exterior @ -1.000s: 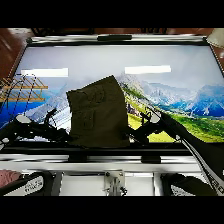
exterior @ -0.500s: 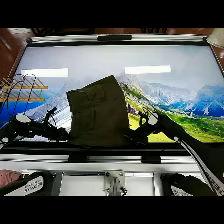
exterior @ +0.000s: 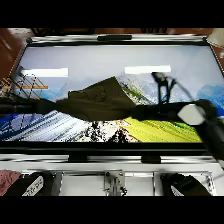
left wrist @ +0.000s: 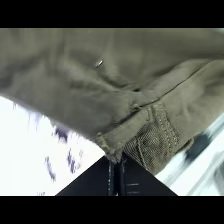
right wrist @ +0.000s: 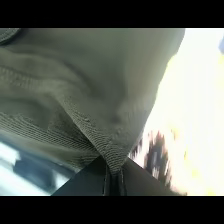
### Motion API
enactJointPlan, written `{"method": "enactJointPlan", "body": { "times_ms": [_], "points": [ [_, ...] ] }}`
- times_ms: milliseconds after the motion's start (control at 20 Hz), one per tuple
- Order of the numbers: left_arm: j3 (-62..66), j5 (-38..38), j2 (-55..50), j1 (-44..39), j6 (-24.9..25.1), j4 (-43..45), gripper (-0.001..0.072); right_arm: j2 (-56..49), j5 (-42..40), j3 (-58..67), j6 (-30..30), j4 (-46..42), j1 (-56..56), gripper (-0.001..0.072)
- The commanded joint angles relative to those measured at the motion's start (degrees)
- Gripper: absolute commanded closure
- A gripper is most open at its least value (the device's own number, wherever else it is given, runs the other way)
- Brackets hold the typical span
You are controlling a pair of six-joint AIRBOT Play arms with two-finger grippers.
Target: Fold the shirts.
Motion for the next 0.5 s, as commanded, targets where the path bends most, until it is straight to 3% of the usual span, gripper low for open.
{"method": "enactJointPlan", "body": {
  "times_ms": [0,150,300,450],
  "points": [
    [15.0,1.7,9.8,0.0,-7.0,-5.3,0.0652,7.1,-0.1,12.3,-1.2,-6.0,0.1,0.0645],
    [26.7,2.7,14.3,0.0,-15.5,-5.3,0.0652,11.0,1.3,20.5,-0.1,-5.9,0.1,0.0645],
    [31.8,1.0,17.3,0.0,-27.8,-5.3,0.0652,13.7,5.3,25.8,4.1,-5.9,0.1,0.0645],
    [31.8,-9.2,18.5,0.0,-38.9,-0.5,0.0652,14.4,12.7,27.7,10.0,-7.7,0.1,0.0646]
  ]
}}
